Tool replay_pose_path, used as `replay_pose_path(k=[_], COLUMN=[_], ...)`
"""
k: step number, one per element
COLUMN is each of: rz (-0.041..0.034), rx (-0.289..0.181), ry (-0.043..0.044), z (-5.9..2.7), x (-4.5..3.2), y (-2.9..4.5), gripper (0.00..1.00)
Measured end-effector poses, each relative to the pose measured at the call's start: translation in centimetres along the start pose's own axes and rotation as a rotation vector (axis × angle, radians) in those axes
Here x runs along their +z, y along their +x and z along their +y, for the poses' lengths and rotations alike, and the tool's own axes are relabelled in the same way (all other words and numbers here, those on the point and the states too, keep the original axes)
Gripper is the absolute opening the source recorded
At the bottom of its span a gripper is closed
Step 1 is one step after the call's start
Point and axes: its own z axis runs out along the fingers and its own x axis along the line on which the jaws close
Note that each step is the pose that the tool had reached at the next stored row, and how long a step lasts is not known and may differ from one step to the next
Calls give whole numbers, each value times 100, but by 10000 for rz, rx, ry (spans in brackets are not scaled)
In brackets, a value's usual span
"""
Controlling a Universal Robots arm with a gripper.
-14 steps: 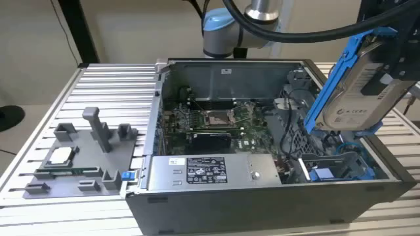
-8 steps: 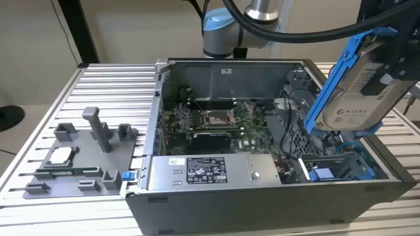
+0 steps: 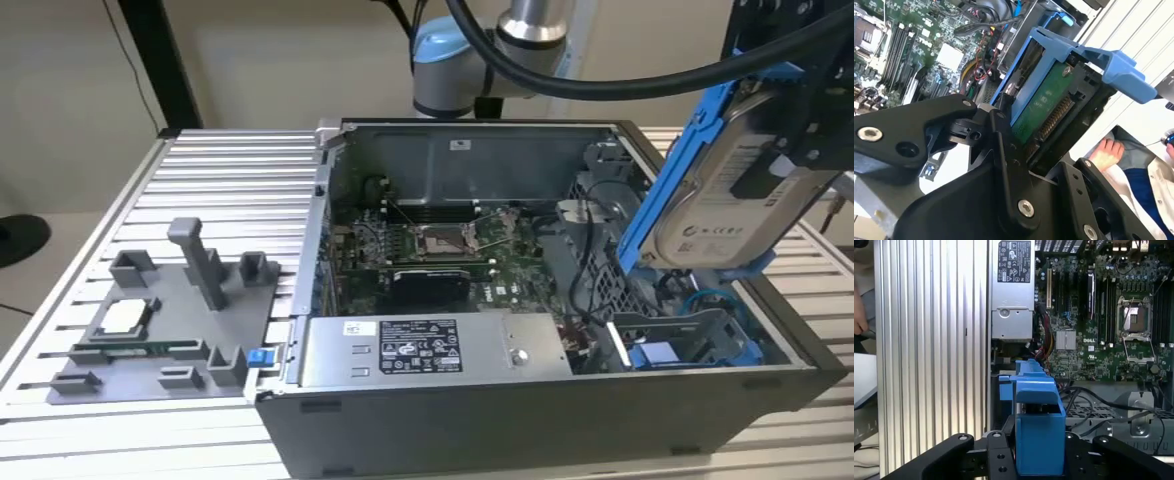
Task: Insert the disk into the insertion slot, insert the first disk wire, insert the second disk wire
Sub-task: 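Insert the disk into the insertion slot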
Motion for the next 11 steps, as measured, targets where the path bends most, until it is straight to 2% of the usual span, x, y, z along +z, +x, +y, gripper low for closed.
replay_pose_path(k=[11], rz=[-2], rx=[-24], ry=[0], z=[-69], x=[74], y=[17], gripper=[0])
